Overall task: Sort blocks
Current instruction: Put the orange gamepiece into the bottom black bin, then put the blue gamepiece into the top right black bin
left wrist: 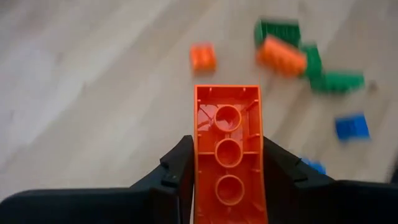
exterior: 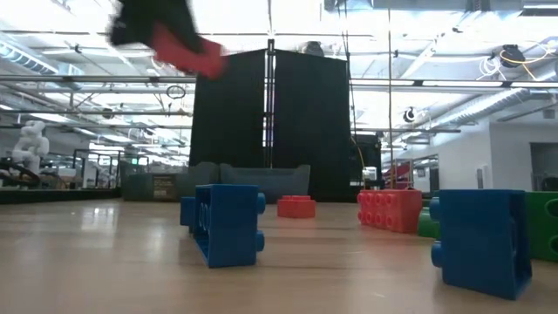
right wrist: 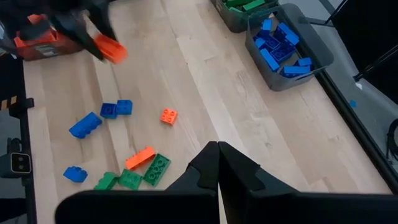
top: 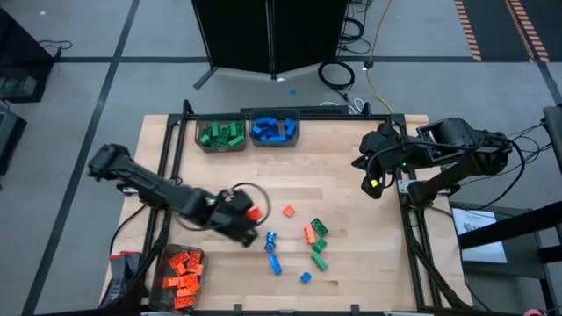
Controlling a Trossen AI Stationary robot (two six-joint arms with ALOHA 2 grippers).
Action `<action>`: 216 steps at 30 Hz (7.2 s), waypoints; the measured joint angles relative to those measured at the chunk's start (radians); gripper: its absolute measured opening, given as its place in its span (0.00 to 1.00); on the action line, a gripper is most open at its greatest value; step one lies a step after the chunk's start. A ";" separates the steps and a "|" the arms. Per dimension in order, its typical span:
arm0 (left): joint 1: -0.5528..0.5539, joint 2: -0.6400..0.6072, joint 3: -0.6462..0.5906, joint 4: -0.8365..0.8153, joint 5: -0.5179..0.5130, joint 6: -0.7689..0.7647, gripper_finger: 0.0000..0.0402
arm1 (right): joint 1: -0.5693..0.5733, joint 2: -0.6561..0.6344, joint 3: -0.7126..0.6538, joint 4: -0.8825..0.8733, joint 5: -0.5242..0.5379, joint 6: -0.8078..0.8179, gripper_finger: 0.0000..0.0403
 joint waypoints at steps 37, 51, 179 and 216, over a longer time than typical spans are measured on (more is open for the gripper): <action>-0.771 0.128 -0.002 -0.419 0.270 -0.840 0.45 | 0.000 0.000 0.000 0.005 0.004 -0.026 0.00; -0.636 0.077 0.001 -0.342 0.136 -0.858 0.78 | 0.000 0.000 0.000 0.004 0.004 -0.026 0.00; -0.887 0.091 0.003 -0.184 0.362 -0.887 0.31 | -0.001 0.000 0.000 0.083 0.029 -0.049 0.00; -0.306 0.078 0.000 -0.213 -0.158 -0.429 0.65 | 0.000 0.000 0.000 0.082 0.025 -0.079 0.00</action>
